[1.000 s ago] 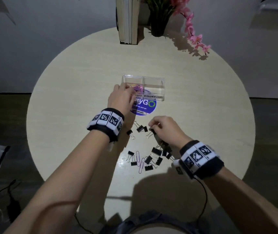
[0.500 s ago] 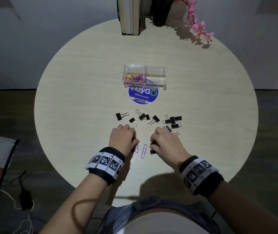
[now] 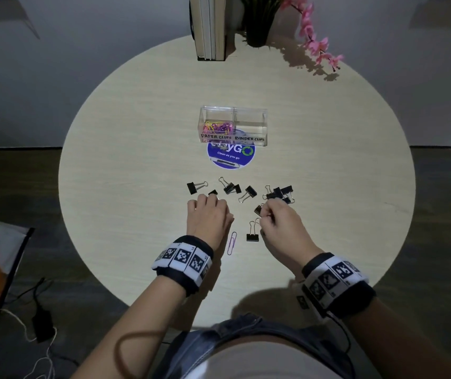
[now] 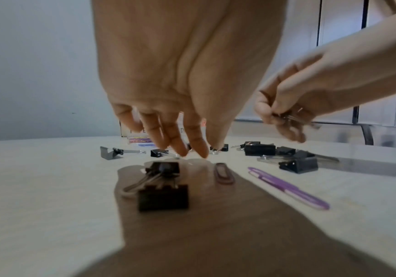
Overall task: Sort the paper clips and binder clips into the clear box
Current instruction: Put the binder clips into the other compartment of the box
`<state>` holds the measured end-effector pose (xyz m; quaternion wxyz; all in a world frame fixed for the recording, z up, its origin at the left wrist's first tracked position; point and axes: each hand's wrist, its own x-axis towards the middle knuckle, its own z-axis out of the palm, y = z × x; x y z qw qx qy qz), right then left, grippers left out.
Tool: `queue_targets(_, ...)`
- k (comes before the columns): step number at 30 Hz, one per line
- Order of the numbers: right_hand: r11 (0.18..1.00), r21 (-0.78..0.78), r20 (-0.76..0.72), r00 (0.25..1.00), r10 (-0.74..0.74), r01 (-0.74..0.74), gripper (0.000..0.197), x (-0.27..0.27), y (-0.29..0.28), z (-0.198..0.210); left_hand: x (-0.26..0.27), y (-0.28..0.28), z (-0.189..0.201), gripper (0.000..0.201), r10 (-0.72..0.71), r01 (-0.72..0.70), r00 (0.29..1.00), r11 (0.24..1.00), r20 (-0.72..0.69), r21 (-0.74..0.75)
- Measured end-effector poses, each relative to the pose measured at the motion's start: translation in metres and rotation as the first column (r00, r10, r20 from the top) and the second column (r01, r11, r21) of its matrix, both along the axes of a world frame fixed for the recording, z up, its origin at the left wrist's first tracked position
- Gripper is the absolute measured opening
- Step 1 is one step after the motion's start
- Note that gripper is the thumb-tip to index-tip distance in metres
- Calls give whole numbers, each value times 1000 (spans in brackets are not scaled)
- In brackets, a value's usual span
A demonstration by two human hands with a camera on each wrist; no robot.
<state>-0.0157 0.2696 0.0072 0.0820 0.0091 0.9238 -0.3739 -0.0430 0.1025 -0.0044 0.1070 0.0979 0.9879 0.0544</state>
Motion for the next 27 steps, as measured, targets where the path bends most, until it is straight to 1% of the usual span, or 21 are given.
queue_targets(1, 1000, -14, 14, 1000, -15, 15, 18, 1, 2, 0, 3, 0, 2, 40, 20, -20, 1000, 1000, -18, 13)
queue_targets(2, 1000, 7, 32, 999, -12, 11, 21, 3, 4, 0, 8, 0, 4, 47, 36, -36, 999, 999, -6, 13)
queue_targets(4, 990, 137, 67, 998, 15, -25, 20, 10, 5, 1, 18, 3, 5, 62, 19, -17, 998, 999, 67, -38)
queue_targets(5, 976, 211, 71, 997, 36, -51, 18, 14, 4, -1, 23, 6, 4, 63, -6, 12, 996, 998, 93, -67)
queue_targets(7, 945, 312, 71, 994, 81, -99, 22, 21, -1, -5, 31, 11, -1, 52, -34, 43, 994, 995, 102, -90)
queue_targets(9, 919, 381, 68, 994, 86, -106, 33, 23, -6, -7, 36, 16, -4, 33, -22, 30, 994, 997, 108, -71)
queue_targets(11, 894, 436, 57, 994, 88, -104, 39, 22, -12, -9, 40, 21, -5, 22, -16, 25, 989, 998, 148, -55)
queue_targets(13, 876, 469, 63, 994, 91, -110, 37, 20, -17, -8, 42, 23, -4, 20, 8, -7, 979, 1000, 204, -6)
queue_targets(15, 865, 486, 89, 992, 94, -126, 27, 17, -20, -6, 42, 20, -3, 19, 31, -44, 970, 998, 240, 48)
queue_targets(17, 853, 501, 126, 987, 99, -149, 19, 16, -21, -5, 35, 13, 1, 17, 50, -91, 966, 984, 255, 152)
queue_targets(19, 848, 498, 154, 981, 117, -180, 15, 16, -20, -3, 17, 5, 13, 18, 100, -176, 965, 933, 244, 314)
queue_targets(21, 835, 503, 173, 973, 153, -221, 18, 16, -18, -4, -18, 0, 28, 18, 144, -194, 978, 890, 150, 412)
queue_targets(24, 780, 573, 150, 967, 204, -253, 24, 16, -20, -6, -85, 0, 52, 21, 183, -153, 983, 877, -23, 456)
queue_targets(26, 721, 618, 221, 950, 221, -312, 35, 15, -25, -1, -128, 2, 61, 23, 173, -117, 980, 895, -94, 430)
queue_targets(27, 726, 611, 225, 948, 224, -317, 40, 14, -27, -4, -147, 3, 62, 25, 167, -110, 980, 909, -107, 403)
